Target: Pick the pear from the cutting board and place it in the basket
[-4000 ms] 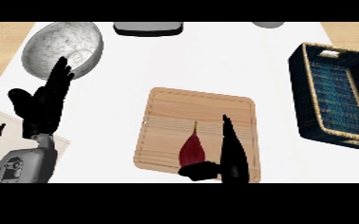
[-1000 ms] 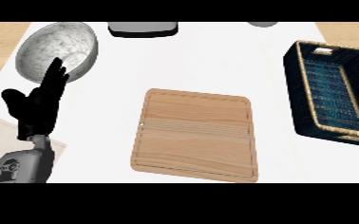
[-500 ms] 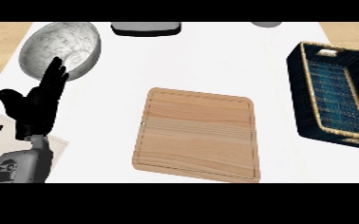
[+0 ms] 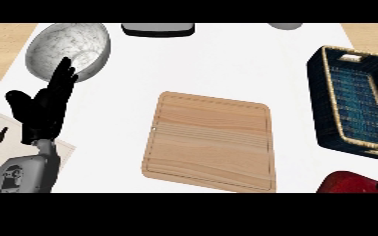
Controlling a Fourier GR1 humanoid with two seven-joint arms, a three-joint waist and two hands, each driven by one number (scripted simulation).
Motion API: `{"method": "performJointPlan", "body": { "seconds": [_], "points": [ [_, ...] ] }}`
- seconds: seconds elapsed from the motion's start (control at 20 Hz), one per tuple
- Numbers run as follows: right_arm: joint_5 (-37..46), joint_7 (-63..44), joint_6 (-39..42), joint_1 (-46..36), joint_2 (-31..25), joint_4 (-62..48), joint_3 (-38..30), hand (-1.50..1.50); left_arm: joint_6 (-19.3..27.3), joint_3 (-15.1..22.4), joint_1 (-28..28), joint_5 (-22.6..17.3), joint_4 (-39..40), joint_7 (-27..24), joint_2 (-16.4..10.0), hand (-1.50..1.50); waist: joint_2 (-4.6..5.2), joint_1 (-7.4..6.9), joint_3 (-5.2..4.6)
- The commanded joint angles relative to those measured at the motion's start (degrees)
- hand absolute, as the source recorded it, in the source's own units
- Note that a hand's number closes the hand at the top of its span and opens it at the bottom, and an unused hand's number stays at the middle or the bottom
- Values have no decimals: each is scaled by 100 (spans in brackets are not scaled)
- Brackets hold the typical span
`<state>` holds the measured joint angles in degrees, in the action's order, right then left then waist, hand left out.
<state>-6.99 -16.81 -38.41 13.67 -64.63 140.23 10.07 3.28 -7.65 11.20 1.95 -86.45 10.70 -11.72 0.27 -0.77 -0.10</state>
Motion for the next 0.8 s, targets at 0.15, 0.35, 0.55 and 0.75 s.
{"method": "performJointPlan", "body": {
  "seconds": [0.15,0.35,0.55,0.75],
  "points": [
    [-1067,-558,1170,-1510,145,-1395,-515,150,-19,-29,-104,21,409,-561,122,0,7,-38,6],
    [-634,-966,1405,-2333,392,-2115,-4,150,-11,-64,304,-11,141,95,-20,0,2,-55,6],
    [-694,-1103,1977,-2777,675,-2786,-146,150,-75,-186,277,-78,184,122,-117,0,-11,-12,7],
    [-450,-365,2491,-3127,1059,-4102,-111,150,148,-39,515,123,387,71,73,0,0,-3,11]
  ]
}}
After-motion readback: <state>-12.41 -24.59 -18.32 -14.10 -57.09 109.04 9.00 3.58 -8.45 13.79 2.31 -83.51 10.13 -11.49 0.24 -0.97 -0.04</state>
